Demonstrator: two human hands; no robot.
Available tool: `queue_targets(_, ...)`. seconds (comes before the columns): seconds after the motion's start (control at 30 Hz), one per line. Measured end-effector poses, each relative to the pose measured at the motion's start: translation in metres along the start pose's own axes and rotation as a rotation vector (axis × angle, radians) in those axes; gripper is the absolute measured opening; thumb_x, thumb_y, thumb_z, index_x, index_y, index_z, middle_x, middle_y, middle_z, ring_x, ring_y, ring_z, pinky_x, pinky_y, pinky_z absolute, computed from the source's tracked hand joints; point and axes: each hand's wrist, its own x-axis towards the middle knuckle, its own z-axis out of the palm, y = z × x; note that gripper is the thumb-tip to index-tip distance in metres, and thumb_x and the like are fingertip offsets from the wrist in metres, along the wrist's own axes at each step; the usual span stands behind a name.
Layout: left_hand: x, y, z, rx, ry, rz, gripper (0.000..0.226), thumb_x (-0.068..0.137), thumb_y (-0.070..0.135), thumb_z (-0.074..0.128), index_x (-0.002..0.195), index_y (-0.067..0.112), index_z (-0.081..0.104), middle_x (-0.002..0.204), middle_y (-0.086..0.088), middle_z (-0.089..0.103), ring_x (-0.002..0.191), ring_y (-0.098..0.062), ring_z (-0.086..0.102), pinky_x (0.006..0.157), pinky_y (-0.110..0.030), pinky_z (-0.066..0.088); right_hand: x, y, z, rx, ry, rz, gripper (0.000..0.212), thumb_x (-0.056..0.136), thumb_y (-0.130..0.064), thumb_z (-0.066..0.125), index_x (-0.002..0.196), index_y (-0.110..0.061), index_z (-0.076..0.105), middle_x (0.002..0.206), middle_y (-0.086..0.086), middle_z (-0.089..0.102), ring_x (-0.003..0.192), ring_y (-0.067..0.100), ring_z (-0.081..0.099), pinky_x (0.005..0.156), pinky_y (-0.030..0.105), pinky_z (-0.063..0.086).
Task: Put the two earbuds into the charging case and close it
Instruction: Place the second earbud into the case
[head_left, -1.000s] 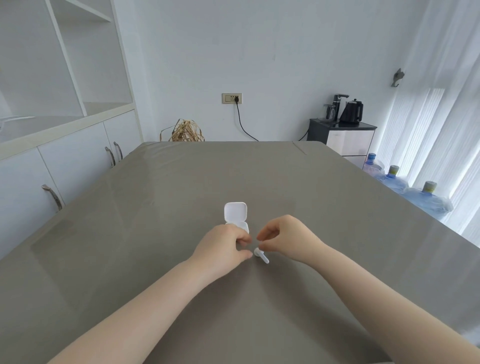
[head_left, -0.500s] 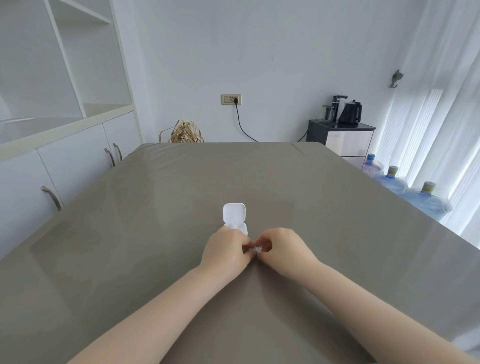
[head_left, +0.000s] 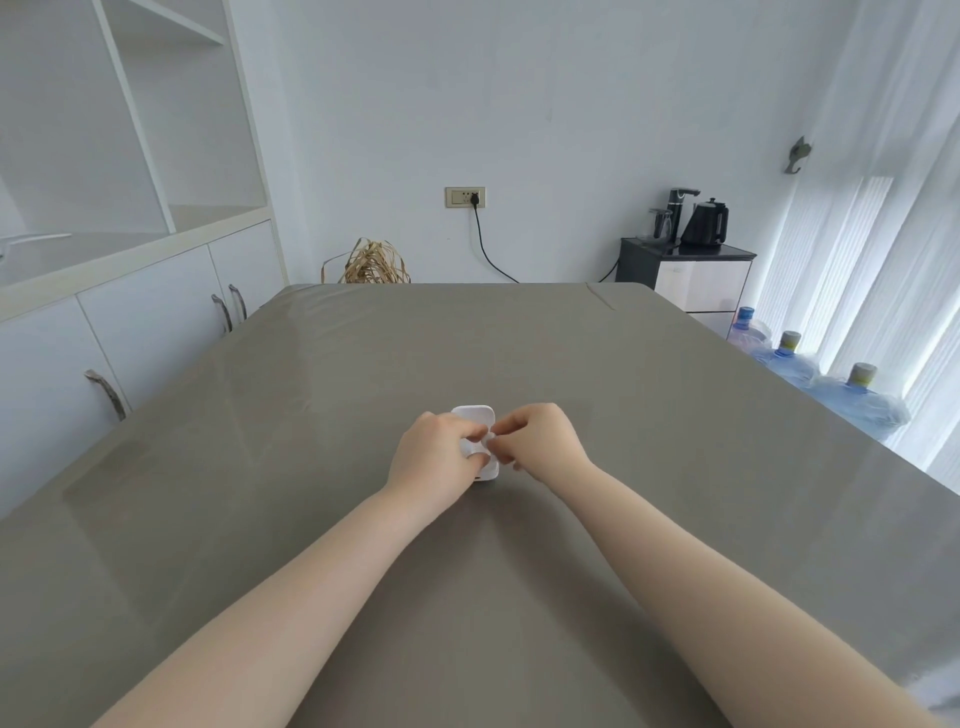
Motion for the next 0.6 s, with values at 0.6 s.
queue_targets(0.6,0.007,-0.007,0.008,-0.077,-0.059,-0.081,0.018,0.072,0.024,0.063,0.055,0.024,0.057,0.064,-0.002,0.052,0.07,-0.022,0.037,0.052,-0.025,0.026,0.028,-0.01,0.015,-0.279,-0.075,0.094,0.003,0.073,-0.011,0.057,0.072,-0.01,0.055,0.056,0.007,0.046,0.063,0.025,0.046,0.048,0.022,0.03)
